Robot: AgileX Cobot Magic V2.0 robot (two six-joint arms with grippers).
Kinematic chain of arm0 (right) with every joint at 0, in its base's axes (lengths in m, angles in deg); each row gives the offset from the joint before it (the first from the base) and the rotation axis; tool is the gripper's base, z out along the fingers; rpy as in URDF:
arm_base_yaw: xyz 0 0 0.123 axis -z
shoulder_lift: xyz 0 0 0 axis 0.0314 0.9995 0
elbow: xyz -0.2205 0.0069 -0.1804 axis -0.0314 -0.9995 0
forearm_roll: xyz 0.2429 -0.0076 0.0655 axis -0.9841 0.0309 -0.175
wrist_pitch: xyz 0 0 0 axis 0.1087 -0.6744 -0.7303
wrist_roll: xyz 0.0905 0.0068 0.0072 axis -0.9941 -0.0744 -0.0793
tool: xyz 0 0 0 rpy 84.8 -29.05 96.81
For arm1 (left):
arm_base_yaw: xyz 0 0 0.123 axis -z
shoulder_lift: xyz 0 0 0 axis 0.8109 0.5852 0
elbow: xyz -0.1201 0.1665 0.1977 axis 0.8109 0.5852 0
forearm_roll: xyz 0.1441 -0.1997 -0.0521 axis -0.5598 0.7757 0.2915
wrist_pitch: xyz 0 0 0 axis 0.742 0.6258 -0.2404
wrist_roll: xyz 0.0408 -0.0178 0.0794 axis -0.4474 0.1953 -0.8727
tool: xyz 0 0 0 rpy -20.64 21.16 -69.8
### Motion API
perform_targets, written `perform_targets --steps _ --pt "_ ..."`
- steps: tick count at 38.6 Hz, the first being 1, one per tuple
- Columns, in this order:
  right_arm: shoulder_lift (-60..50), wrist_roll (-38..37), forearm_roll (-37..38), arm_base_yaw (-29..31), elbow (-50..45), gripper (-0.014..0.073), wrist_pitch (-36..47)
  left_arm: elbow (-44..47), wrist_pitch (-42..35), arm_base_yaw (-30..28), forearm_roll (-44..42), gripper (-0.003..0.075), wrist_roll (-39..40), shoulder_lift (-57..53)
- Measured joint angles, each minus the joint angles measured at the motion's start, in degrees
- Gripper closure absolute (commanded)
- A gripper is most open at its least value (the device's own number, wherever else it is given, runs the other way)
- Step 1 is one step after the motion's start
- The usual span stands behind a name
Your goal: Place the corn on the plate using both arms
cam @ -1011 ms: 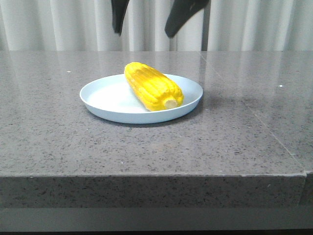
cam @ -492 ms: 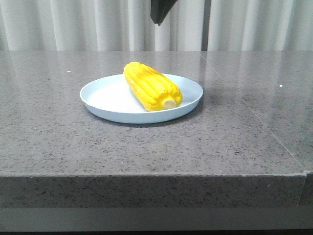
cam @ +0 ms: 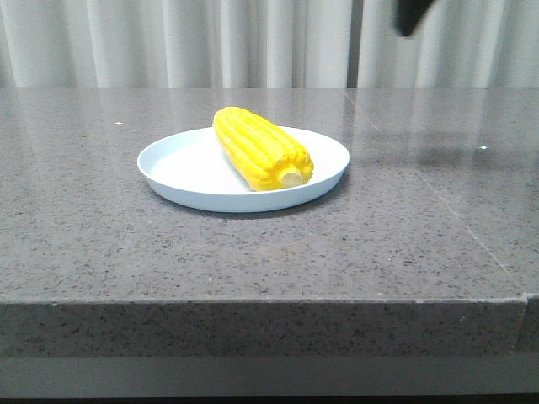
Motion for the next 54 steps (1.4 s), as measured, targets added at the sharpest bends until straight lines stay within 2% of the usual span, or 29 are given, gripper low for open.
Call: perform_targets --steps 10,22,28,35,45,54 --pt "-13.83 2.32 -1.88 9.48 -17.55 0.0655 3.10 0.00 0.00 0.00 0.00 0.0741 0.00 0.00" --pt "-34.89 2.46 -1.64 10.26 -40.52 0.0661 16.53 0.00 0.00 0.00 0.00 0.0741 0.00 0.00" --pt "-48.52 2.48 1.40 10.26 -52.96 0.0661 26.96 0.00 0.00 0.00 0.00 0.0741 0.00 0.00" --pt "-64.65 2.58 3.47 10.26 -64.75 0.0661 35.50 0.00 0.00 0.00 0.00 0.0741 0.00 0.00" --pt "-81.14 2.58 3.82 10.26 -72.97 0.0661 40.87 0.00 -0.10 0.00 0.00 0.0741 0.00 0.00" --pt "-83.44 2.58 4.00 10.26 -73.38 0.0661 41.82 0.00 -0.10 0.00 0.00 0.0741 0.00 0.00"
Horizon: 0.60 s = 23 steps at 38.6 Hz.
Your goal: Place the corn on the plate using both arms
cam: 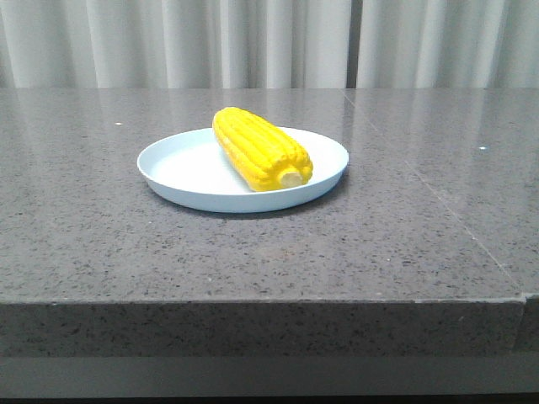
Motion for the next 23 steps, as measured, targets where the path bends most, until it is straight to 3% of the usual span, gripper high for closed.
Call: perform_targets --steps 23 --pt "-0.13 0.00 0.09 0.00 0.00 0.0661 0.34 0.00 0.00 0.00 0.00 0.0741 0.00 0.00"
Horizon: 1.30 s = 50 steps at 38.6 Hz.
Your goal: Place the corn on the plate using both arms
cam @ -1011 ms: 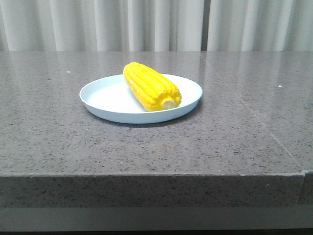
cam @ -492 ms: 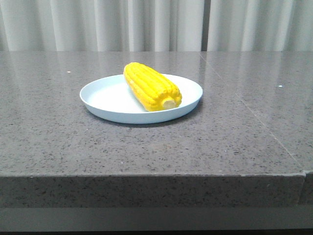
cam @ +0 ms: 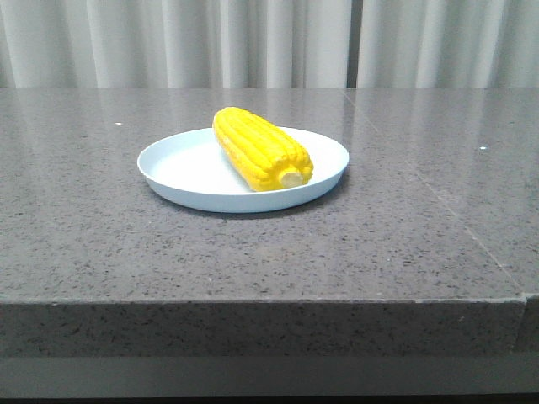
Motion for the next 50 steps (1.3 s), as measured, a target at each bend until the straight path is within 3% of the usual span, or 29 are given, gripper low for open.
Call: perform_targets --steps 16,25,41,50 --pt "0.00 0.00 0.00 0.00 0.00 0.0661 0.00 0.10 -0.23 0.00 0.00 0.0741 0.00 0.00" --pt "0.00 0.00 0.04 0.00 0.00 0.0661 0.00 5.58 -6.76 -0.57 2.66 0.0741 -2.57 -2.91" --pt "0.00 0.00 0.13 0.00 0.00 0.0661 0.11 20.48 -15.92 -14.81 9.98 0.0741 -4.08 -5.89" --pt "0.00 0.00 0.13 0.00 0.00 0.0661 0.11 23.90 -19.06 -16.07 10.11 0.0741 -4.12 -5.89"
